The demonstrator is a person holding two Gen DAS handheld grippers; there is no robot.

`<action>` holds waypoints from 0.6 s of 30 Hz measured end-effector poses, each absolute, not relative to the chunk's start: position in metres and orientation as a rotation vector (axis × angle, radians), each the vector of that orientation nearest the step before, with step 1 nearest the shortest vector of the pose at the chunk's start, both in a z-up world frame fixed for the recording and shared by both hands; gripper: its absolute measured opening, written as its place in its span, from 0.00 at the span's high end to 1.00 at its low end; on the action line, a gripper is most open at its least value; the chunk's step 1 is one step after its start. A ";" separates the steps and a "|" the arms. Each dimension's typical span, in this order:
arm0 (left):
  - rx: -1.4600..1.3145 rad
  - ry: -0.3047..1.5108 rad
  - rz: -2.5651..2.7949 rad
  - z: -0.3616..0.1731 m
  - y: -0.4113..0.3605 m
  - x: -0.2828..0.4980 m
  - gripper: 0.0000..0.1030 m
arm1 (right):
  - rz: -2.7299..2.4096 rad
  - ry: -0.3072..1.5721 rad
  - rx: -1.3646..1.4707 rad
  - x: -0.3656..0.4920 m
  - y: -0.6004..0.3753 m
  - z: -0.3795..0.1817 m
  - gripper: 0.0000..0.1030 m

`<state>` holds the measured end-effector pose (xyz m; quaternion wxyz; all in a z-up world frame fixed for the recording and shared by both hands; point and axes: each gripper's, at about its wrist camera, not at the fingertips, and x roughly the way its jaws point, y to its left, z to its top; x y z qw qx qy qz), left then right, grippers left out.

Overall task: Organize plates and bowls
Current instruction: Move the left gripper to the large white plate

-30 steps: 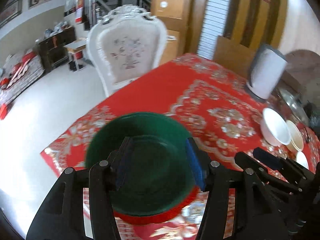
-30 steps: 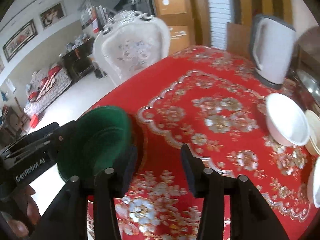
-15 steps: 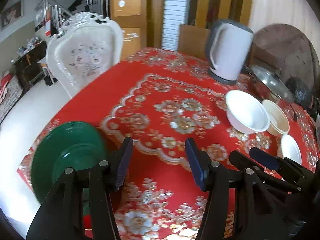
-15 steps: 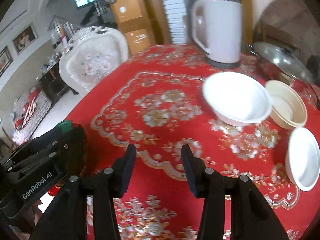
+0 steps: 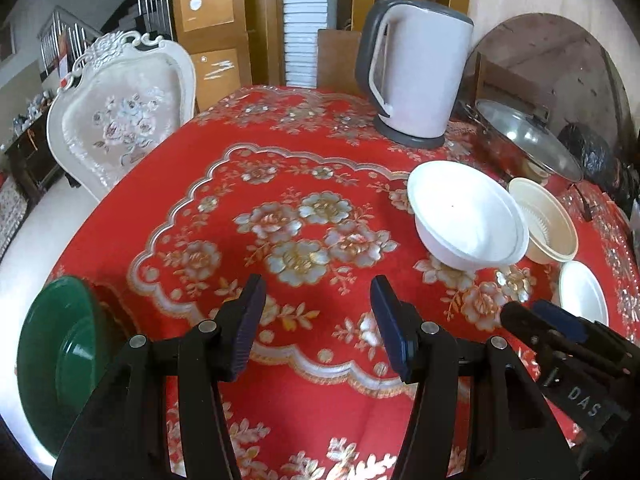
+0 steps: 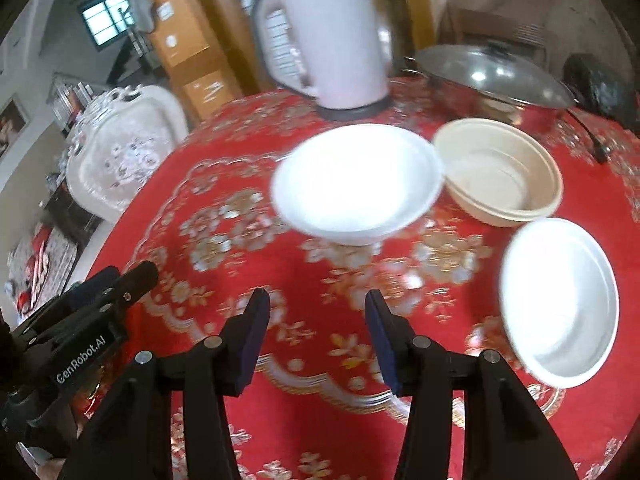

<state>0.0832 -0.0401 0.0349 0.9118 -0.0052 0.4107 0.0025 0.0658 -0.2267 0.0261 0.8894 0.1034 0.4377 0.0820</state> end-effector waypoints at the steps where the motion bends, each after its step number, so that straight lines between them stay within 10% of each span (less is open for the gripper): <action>1: -0.005 0.849 0.005 0.033 -0.043 0.087 0.47 | 0.160 0.912 0.222 0.068 -0.233 0.025 0.52; 18: 0.022 0.862 -0.023 0.022 -0.071 0.144 0.47 | 0.083 0.940 0.326 0.101 -0.285 0.014 0.51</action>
